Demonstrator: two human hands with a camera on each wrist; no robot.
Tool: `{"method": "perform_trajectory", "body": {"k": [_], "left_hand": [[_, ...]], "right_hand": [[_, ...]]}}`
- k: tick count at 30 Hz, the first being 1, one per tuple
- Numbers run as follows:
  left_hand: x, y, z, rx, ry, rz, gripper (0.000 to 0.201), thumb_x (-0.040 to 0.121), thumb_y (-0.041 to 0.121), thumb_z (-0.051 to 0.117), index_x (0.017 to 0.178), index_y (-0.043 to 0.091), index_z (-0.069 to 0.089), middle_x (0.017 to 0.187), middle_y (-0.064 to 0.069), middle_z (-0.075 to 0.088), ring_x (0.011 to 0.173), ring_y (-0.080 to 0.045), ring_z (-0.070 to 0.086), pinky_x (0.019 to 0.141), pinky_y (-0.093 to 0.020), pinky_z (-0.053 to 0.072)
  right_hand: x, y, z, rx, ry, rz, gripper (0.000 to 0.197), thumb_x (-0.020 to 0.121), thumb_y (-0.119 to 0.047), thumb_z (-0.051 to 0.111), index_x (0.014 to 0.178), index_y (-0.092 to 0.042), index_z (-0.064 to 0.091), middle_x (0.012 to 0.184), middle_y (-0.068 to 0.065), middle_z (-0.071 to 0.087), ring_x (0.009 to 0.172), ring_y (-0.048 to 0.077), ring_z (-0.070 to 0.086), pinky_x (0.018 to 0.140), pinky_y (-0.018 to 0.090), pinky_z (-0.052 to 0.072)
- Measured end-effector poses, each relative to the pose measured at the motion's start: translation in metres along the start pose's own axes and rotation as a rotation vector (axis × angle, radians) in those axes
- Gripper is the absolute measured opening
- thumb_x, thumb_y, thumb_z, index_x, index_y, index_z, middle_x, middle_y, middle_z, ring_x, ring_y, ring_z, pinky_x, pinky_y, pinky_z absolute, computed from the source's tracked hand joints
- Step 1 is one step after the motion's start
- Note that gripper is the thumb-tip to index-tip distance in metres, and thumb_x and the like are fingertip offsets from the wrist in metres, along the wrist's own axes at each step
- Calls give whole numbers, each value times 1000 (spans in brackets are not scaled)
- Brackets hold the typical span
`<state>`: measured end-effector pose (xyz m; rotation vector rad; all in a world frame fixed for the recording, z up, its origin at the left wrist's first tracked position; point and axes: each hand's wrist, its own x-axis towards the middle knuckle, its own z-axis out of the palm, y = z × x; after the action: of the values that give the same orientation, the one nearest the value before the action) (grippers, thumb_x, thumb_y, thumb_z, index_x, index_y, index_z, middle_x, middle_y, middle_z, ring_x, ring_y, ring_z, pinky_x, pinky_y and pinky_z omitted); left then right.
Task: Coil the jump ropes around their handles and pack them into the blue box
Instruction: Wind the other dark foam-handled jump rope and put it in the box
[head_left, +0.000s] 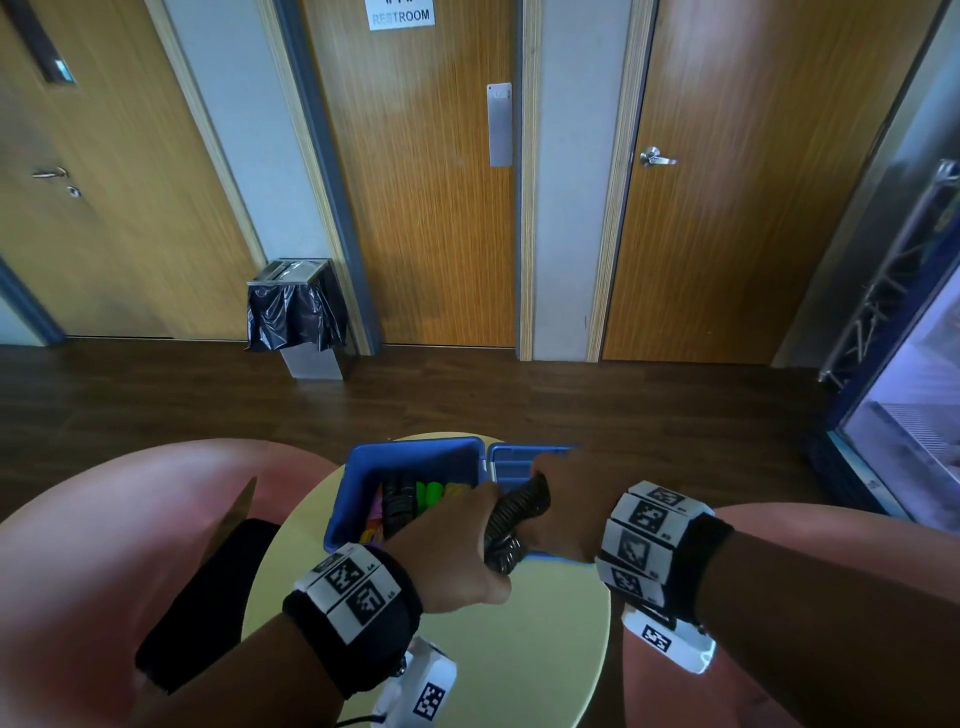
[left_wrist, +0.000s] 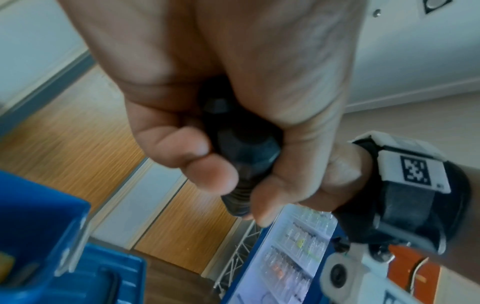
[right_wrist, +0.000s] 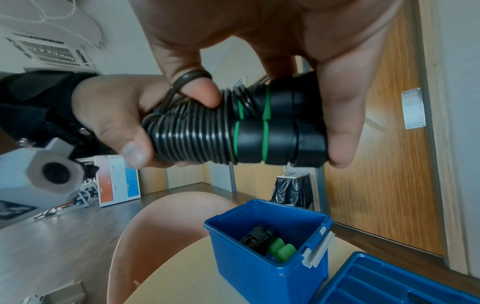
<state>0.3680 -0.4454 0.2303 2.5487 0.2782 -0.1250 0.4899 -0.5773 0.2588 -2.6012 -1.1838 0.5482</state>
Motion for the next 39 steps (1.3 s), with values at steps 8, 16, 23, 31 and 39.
{"method": "perform_trajectory", "body": {"k": [8, 16, 23, 31, 39], "left_hand": [[-6, 3, 7, -465, 81, -45, 51, 69, 27, 84, 106, 21, 50, 84, -1, 68, 63, -8, 63, 58, -25, 52], [-16, 1, -11, -1301, -158, -183, 35, 69, 10, 77, 101, 9, 62, 95, -17, 63, 80, -30, 66, 65, -32, 53], [-28, -28, -24, -1227, 197, -61, 34, 80, 2, 70, 109, 0, 52, 76, -18, 58, 62, -26, 56, 55, -30, 48], [-40, -79, -73, -867, 796, -16, 43, 81, 7, 75, 116, 15, 50, 84, 3, 62, 72, -10, 63, 60, -21, 52], [-59, -115, -120, -810, 828, 318, 75, 81, -4, 67, 134, 40, 38, 95, -5, 61, 83, -25, 65, 70, -40, 57]], "right_hand": [[4, 1, 4, 137, 100, -103, 62, 52, -63, 59, 109, -40, 44, 103, -6, 49, 85, 13, 57, 79, 38, 54], [-2, -24, -12, 278, 217, -238, 53, 60, -59, 60, 108, -35, 58, 107, -13, 56, 99, 7, 55, 87, 37, 50], [9, -59, -3, 364, 244, -285, 42, 76, -28, 81, 111, -35, 59, 140, -16, 40, 130, 4, 40, 98, 13, 33], [25, -143, 28, 666, 363, -189, 10, 90, -38, 67, 92, -28, 66, 84, -11, 69, 80, 0, 64, 72, 19, 50], [44, -222, 29, 889, 528, -91, 8, 82, -33, 77, 87, -28, 75, 79, -15, 73, 75, -2, 66, 64, 14, 49]]}}
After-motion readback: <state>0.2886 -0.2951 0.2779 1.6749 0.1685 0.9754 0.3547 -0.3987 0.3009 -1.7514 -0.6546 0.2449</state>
